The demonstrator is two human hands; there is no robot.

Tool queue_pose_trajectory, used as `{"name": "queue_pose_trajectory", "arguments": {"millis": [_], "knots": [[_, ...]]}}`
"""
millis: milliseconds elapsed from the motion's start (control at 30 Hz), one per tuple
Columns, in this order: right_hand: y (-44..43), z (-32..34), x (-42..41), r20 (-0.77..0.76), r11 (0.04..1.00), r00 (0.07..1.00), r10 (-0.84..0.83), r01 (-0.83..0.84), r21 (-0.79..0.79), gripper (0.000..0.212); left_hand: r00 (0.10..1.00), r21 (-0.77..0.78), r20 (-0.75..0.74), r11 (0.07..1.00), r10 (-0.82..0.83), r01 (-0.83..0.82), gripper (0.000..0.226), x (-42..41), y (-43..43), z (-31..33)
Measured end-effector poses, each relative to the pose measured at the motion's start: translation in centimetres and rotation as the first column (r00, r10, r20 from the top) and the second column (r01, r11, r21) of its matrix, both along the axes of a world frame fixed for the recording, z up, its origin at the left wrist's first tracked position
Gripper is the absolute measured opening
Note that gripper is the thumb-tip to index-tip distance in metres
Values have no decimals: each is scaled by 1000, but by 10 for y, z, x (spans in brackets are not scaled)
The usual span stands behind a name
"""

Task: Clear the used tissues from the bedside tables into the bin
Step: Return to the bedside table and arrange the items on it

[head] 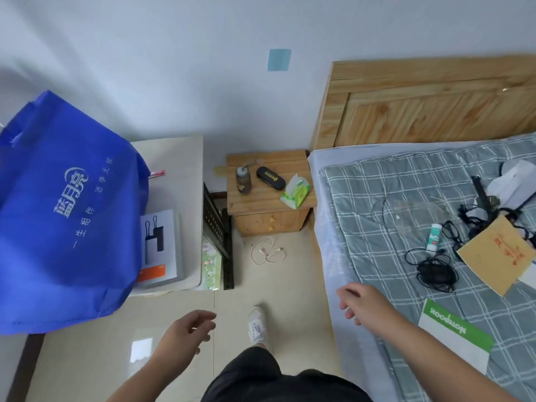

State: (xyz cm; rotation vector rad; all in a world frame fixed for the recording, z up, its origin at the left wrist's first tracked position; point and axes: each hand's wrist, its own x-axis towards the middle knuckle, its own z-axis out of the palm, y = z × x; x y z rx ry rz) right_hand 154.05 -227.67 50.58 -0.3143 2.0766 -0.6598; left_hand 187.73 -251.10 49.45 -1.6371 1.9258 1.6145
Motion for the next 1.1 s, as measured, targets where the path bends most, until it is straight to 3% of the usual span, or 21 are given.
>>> {"name": "queue_pose_trajectory", "arguments": {"millis": [267, 500, 667, 900, 1100], "knots": [[-17, -7, -37, 36, 988, 996, -81, 75, 136, 23, 989, 10, -88, 992, -121, 122, 17, -111, -104, 27], [-42, -33, -94, 85, 972, 991, -107, 87, 217, 25, 991, 35, -119, 998, -56, 60, 17, -184, -147, 28], [-94, -45, -142, 111, 982, 994, -12, -9, 188, 33, 996, 42, -77, 998, 41, -38, 19, -214, -152, 9], [-172, -62, -180, 177, 996, 983, 42, -56, 76, 24, 989, 58, -69, 990, 131, -127, 16, -252, -155, -28], [-206, -105, -181, 233, 997, 972, -31, 13, 81, 18, 987, 105, -85, 986, 137, -128, 21, -276, -155, -77]]}}
